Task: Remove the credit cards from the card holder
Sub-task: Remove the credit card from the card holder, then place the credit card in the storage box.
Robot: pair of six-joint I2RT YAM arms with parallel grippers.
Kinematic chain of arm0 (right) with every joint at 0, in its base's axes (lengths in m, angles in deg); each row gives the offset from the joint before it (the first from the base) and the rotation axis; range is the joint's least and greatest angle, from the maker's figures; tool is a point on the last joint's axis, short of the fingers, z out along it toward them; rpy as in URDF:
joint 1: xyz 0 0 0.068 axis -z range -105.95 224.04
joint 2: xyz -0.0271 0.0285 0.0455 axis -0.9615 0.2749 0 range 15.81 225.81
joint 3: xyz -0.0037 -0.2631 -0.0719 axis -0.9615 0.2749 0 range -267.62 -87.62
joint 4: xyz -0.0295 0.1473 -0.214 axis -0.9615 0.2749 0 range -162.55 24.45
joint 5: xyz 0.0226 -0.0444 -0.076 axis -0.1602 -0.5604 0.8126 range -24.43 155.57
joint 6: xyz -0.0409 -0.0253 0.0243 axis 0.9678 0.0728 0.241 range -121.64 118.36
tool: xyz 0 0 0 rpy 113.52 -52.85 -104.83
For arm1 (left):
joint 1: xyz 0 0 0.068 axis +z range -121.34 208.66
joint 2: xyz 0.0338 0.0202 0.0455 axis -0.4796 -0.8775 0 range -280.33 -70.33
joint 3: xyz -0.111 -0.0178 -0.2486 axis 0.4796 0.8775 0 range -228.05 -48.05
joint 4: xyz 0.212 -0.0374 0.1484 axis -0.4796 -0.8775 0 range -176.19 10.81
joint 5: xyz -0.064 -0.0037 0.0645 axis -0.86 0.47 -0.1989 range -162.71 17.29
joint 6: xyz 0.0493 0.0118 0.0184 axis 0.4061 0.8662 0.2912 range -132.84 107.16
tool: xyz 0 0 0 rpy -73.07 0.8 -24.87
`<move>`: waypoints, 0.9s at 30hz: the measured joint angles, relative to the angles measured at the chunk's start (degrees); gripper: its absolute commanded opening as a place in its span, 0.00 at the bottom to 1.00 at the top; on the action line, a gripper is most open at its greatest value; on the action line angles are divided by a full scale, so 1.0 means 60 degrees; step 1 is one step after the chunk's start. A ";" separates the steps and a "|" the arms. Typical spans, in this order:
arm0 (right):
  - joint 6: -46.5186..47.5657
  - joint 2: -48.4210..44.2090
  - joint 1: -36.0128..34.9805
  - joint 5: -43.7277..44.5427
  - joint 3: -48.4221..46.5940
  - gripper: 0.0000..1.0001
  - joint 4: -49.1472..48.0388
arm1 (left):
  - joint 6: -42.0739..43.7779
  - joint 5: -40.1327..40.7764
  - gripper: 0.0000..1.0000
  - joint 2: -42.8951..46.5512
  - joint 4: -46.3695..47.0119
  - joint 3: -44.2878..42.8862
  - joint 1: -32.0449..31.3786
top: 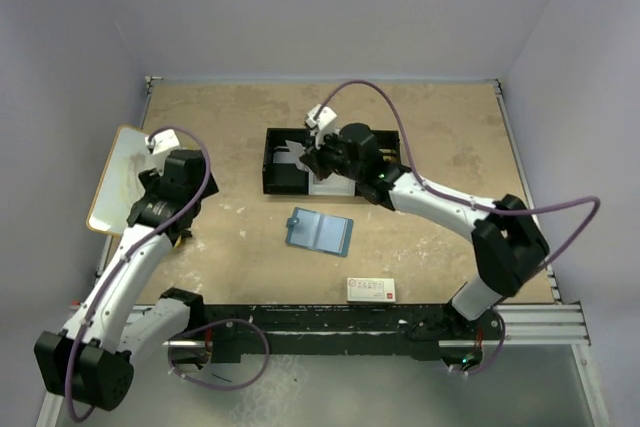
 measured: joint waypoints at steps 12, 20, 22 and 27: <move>0.2605 0.3781 -0.0102 0.0656 -0.4382 0.00 0.3005 | 0.0029 0.0470 0.83 0.0535 0.0106 0.0284 -0.0011; 0.4186 0.4994 -0.0295 0.1555 -0.5719 0.00 0.3934 | 0.0029 0.0667 0.83 0.0437 0.0113 0.0284 -0.0011; 0.4499 0.5140 -0.0313 0.1665 -0.5982 0.00 0.4087 | 0.0036 0.0667 0.83 0.0448 0.0131 0.0288 -0.0011; 0.5286 0.5515 -0.0361 0.2124 -0.6601 0.00 0.4222 | 0.0157 0.0663 0.83 0.0448 0.0138 0.0284 -0.0011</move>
